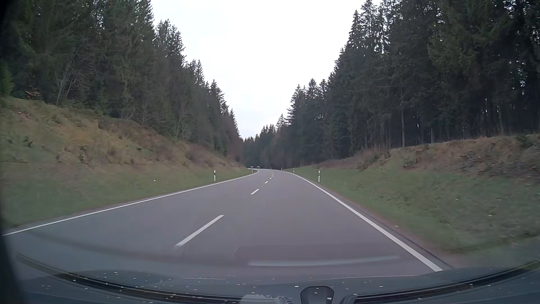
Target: Follow the waypoints while adhering to traffic rules and regulations
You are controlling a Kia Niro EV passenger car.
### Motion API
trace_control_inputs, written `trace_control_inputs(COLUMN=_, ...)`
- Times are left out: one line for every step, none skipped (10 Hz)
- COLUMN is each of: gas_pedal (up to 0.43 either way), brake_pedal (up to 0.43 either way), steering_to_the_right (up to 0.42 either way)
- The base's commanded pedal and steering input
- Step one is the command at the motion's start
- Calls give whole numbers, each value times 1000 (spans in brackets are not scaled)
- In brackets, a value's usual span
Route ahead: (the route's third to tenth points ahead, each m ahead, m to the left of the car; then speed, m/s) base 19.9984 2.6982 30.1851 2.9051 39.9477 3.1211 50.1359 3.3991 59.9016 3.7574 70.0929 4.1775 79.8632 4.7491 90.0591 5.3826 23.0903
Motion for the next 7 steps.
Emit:
trace_control_inputs(gas_pedal=331, brake_pedal=0, steering_to_the_right=-5)
trace_control_inputs(gas_pedal=331, brake_pedal=0, steering_to_the_right=-4)
trace_control_inputs(gas_pedal=331, brake_pedal=0, steering_to_the_right=-5)
trace_control_inputs(gas_pedal=331, brake_pedal=0, steering_to_the_right=-5)
trace_control_inputs(gas_pedal=331, brake_pedal=0, steering_to_the_right=-4)
trace_control_inputs(gas_pedal=331, brake_pedal=0, steering_to_the_right=-4)
trace_control_inputs(gas_pedal=331, brake_pedal=0, steering_to_the_right=-4)
